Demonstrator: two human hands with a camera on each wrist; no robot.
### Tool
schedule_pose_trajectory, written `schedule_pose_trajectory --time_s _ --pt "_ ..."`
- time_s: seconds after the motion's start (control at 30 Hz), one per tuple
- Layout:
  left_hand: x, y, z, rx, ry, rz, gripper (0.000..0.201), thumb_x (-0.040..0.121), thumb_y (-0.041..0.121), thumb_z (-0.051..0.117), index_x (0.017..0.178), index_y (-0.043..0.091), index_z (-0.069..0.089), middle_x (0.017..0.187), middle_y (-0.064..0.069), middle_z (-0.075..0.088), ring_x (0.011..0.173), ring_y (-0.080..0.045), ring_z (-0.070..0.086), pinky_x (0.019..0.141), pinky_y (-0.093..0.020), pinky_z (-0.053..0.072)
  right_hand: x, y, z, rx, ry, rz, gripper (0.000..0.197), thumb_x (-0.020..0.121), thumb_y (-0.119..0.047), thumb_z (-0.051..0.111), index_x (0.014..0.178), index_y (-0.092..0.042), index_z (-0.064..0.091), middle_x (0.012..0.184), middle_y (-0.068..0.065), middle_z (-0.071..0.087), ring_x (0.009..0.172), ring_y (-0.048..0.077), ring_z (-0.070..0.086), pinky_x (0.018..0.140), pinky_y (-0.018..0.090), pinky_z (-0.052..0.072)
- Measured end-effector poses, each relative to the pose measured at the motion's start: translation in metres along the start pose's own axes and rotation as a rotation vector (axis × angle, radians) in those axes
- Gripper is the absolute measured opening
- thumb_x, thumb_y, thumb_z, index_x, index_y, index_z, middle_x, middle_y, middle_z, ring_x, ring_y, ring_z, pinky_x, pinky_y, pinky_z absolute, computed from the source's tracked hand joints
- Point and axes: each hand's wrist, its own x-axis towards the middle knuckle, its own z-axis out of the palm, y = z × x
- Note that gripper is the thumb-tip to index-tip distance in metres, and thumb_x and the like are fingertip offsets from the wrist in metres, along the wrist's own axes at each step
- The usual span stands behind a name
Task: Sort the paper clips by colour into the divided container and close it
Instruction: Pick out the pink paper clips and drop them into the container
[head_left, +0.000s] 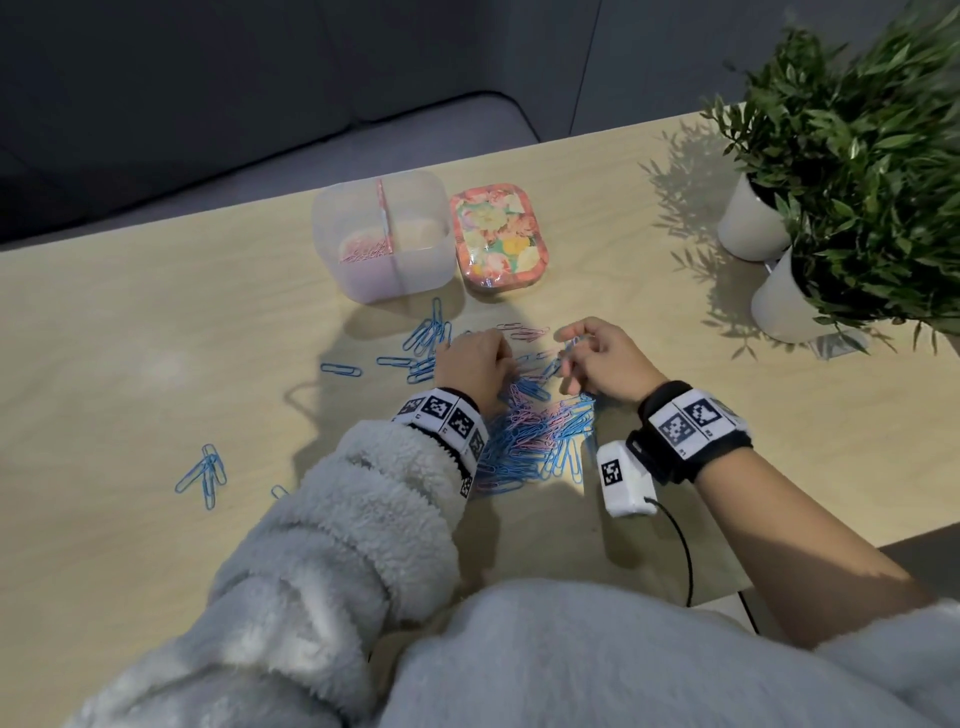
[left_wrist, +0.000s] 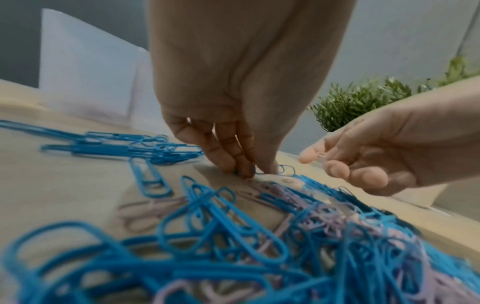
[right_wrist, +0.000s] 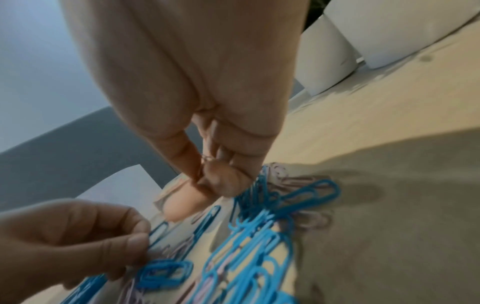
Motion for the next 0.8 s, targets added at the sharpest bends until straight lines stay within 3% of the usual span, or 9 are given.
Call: schedule_pose_trajectory --time_s 0.1,0.17,0.27,0.33,0.43,0.5,0.63,0.73,0.8 --pt "-0.003 -0.009 -0.009 -0.302 0.065 -0.065 0.018 0.092 0.011 0.049 0.107 0.008 0.058 0.103 -0.009 0.066 0.097 -0.024 0.060 0.088 -0.036 0.046 0.013 -0.002 0.001 -0.213 0.051 -0.109 0.021 0.090 -0.005 0.043 0.079 -0.011 0.060 0.071 0.011 0.061 0.054 0.012 0.056 0.060 0.027 0.043" --pt "-0.001 -0.011 -0.016 -0.514 0.023 -0.128 0.024 0.094 0.005 0.040 0.113 0.005 0.056 0.092 -0.007 0.063 0.085 -0.014 0.061 0.080 -0.027 0.049 0.017 -0.003 0.004 -0.468 0.035 -0.159 0.014 0.086 -0.017 0.057 0.071 -0.018 0.059 0.070 0.006 0.059 0.066 0.019 0.052 0.068 0.030 0.043" --pt "0.008 -0.009 -0.026 -0.756 -0.048 -0.263 0.018 0.094 0.006 0.036 0.097 0.006 0.054 0.066 -0.002 0.051 0.056 -0.008 0.052 0.046 -0.012 0.041 0.019 -0.006 0.008 -0.701 0.026 -0.151 0.016 0.080 -0.024 0.065 0.070 -0.023 0.053 0.072 0.000 0.058 0.074 0.022 0.054 0.069 0.032 0.044" --pt "0.014 -0.007 -0.032 -0.812 -0.072 -0.287 0.015 0.095 0.011 0.040 0.090 0.006 0.054 0.064 -0.001 0.046 0.055 -0.011 0.044 0.040 -0.011 0.036 0.019 -0.005 0.008 -0.767 -0.023 -0.141 0.018 0.081 -0.023 0.064 0.068 -0.022 0.052 0.076 0.002 0.061 0.078 0.025 0.057 0.071 0.032 0.044" --pt "0.024 -0.013 -0.033 -0.473 0.001 -0.175 0.023 0.095 0.015 0.045 0.099 0.003 0.063 0.082 -0.007 0.060 0.077 -0.020 0.055 0.072 -0.029 0.049 0.011 0.000 0.004 -0.877 -0.108 -0.141 0.013 0.084 -0.018 0.056 0.073 -0.018 0.050 0.086 0.012 0.064 0.083 0.030 0.058 0.070 0.033 0.042" --pt "0.027 -0.019 -0.032 -0.107 0.118 -0.143 0.025 0.094 0.019 0.045 0.103 0.008 0.066 0.104 -0.010 0.064 0.103 -0.028 0.054 0.089 -0.040 0.043 0.004 0.008 -0.001 -0.838 -0.111 -0.158 0.014 0.084 -0.016 0.053 0.071 -0.016 0.047 0.082 0.015 0.061 0.077 0.030 0.055 0.066 0.032 0.038" --pt "0.028 -0.019 -0.027 0.207 0.212 0.021 0.029 0.092 0.028 0.047 0.113 0.017 0.063 0.121 -0.006 0.056 0.118 -0.030 0.040 0.096 -0.041 0.031 -0.003 0.019 -0.012 -0.368 -0.045 -0.118 0.022 0.086 -0.004 0.052 0.071 -0.018 0.044 0.071 0.011 0.054 0.057 0.019 0.048 0.055 0.026 0.036" --pt "0.034 -0.008 -0.022 0.162 0.136 0.232 0.029 0.089 0.025 0.054 0.114 0.013 0.063 0.121 -0.010 0.058 0.114 -0.031 0.047 0.094 -0.041 0.037 -0.003 0.016 -0.007 -0.011 -0.013 -0.017 0.020 0.090 0.005 0.035 0.091 -0.011 0.046 0.064 0.008 0.053 0.036 0.005 0.047 0.039 0.017 0.033" --pt "0.036 0.004 -0.018 0.088 0.037 0.354 0.029 0.087 0.019 0.059 0.113 0.006 0.064 0.117 -0.015 0.059 0.108 -0.033 0.054 0.092 -0.041 0.043 -0.002 0.009 -0.001 0.171 0.042 0.053 0.025 0.091 0.004 0.029 0.085 -0.009 0.049 0.057 0.006 0.050 0.031 0.006 0.044 0.033 0.012 0.026"
